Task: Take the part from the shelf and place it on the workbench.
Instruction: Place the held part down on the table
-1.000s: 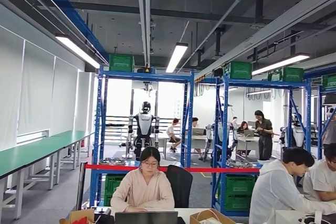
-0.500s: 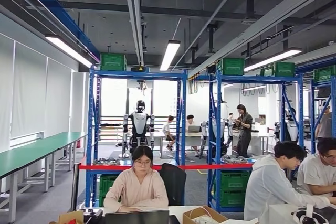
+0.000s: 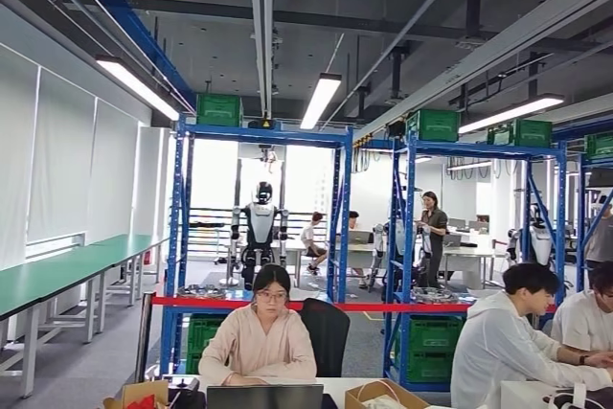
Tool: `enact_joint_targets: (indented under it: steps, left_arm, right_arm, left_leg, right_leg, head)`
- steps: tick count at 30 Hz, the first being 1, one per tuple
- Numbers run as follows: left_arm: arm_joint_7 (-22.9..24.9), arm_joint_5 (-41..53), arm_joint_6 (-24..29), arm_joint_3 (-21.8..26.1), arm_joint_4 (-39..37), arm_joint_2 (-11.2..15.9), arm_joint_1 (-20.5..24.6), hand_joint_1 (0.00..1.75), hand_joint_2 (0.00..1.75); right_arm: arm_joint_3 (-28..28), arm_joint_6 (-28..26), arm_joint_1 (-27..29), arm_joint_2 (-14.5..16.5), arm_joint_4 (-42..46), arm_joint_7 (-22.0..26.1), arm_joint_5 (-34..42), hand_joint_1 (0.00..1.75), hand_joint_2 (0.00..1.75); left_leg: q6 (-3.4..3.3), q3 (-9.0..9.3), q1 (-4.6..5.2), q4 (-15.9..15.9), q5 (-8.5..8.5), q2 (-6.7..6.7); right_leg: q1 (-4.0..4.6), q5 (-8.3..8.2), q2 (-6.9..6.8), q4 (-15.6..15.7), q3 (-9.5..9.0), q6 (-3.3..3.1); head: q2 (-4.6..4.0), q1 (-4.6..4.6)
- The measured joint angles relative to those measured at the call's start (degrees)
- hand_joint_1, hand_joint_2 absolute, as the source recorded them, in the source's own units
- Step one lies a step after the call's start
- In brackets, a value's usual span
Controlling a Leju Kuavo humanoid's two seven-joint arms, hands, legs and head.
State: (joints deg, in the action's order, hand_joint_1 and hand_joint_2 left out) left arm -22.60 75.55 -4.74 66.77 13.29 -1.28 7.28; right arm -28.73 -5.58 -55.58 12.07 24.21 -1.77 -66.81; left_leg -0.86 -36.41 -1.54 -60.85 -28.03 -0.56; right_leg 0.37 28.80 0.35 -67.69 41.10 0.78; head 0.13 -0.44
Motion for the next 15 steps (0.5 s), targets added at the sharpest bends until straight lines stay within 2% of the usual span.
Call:
enact_joint_targets:
  steps: [2,3,6,7,9,11,12,13,14,15]
  left_arm:
    - [-0.51,0.06,0.00,-0.39,-0.01,-0.07,0.21,0.00,1.75]
    - [-0.74,0.06,0.00,-0.53,-0.01,-0.11,0.29,0.00,1.75]
    - [-1.11,0.07,0.00,-0.82,-0.01,-0.16,0.35,0.00,1.75]
    - [-1.18,0.07,0.00,-0.97,-0.01,-0.16,0.39,0.00,1.75]
    - [-1.28,0.06,0.02,-1.25,-0.01,-0.15,0.50,0.00,1.75]
    - [-1.36,0.01,0.20,-1.40,-0.01,-0.13,0.50,0.00,1.75]
    - [-1.39,0.00,0.33,-1.45,-0.01,-0.12,0.48,0.00,1.75]
    - [-1.42,-0.02,0.47,-1.50,-0.01,-0.12,0.47,0.00,1.75]
    - [-1.45,-0.02,0.58,-1.54,-0.01,-0.12,0.50,0.00,1.75]
    - [-1.48,-0.01,0.69,-1.57,-0.01,-0.11,0.56,0.00,1.75]
  right_arm:
    - [0.81,-0.17,-0.05,0.22,-0.27,0.00,0.09,1.75,1.75]
    - [1.21,-0.22,-0.01,0.28,-0.43,-0.01,0.14,1.75,1.75]
    - [2.41,-0.26,0.38,0.45,-0.95,-0.13,0.40,1.75,1.75]
    - [2.79,-0.25,0.51,0.57,-1.07,-0.22,0.50,1.75,1.75]
    - [3.38,-0.16,0.74,0.87,-1.37,-0.42,0.64,0.87,0.87]
    - [3.81,-0.06,1.18,1.06,-1.79,-0.52,0.78,0.00,0.00]
    - [4.06,-0.04,1.47,1.13,-1.98,-0.52,0.83,0.00,0.00]
    - [4.31,-0.04,1.71,1.21,-2.14,-0.49,0.86,0.00,0.00]
    - [4.58,-0.05,1.86,1.29,-2.26,-0.39,0.89,0.00,0.00]
    - [4.82,-0.06,1.92,1.39,-2.34,-0.25,0.89,0.00,0.00]
  left_leg:
    - [0.21,0.16,0.02,0.21,-0.05,-0.01]
    - [0.39,0.19,-0.01,0.34,-0.02,0.00]
    - [1.13,0.37,-0.05,0.79,-0.05,0.05]
    - [1.29,0.19,-0.01,0.35,-0.60,0.07]
    - [1.41,-1.76,0.06,-3.99,-3.29,0.13]
    - [1.63,-5.25,0.09,-11.20,-6.24,0.12]
    - [1.81,-6.39,0.05,-13.35,-6.59,0.13]
    - [1.99,-6.69,-0.03,-13.72,-6.04,0.14]
    - [2.18,-5.86,-0.16,-11.79,-4.49,0.16]
    - [2.37,-4.19,-0.33,-8.27,-2.44,0.20]
  right_leg:
    - [0.45,-2.34,0.01,6.35,-3.04,-0.64]
    - [0.67,-2.54,0.02,7.77,-3.74,-0.85]
    - [0.67,-2.62,-0.02,8.91,-4.27,-1.39]
    - [0.52,-2.80,-0.07,9.41,-4.50,-1.60]
    - [0.28,-3.09,-0.14,10.09,-4.86,-1.88]
    - [0.28,-3.08,-0.13,10.09,-4.87,-2.00]
    - [0.27,-3.06,-0.11,10.06,-4.88,-1.99]
    - [0.22,-3.03,-0.08,10.00,-4.89,-1.95]
    - [0.13,-2.95,-0.04,9.87,-4.90,-1.85]
    - [0.03,-2.79,0.02,9.60,-4.89,-1.67]
  head:
    - [0.02,-0.01]
    - [0.03,-0.02]
    - [0.03,-0.02]
    - [0.02,-0.02]
    - [0.01,-0.02]
    - [0.00,-0.02]
    - [0.00,-0.02]
    - [0.00,-0.02]
    - [0.00,-0.02]
    - [0.00,-0.02]
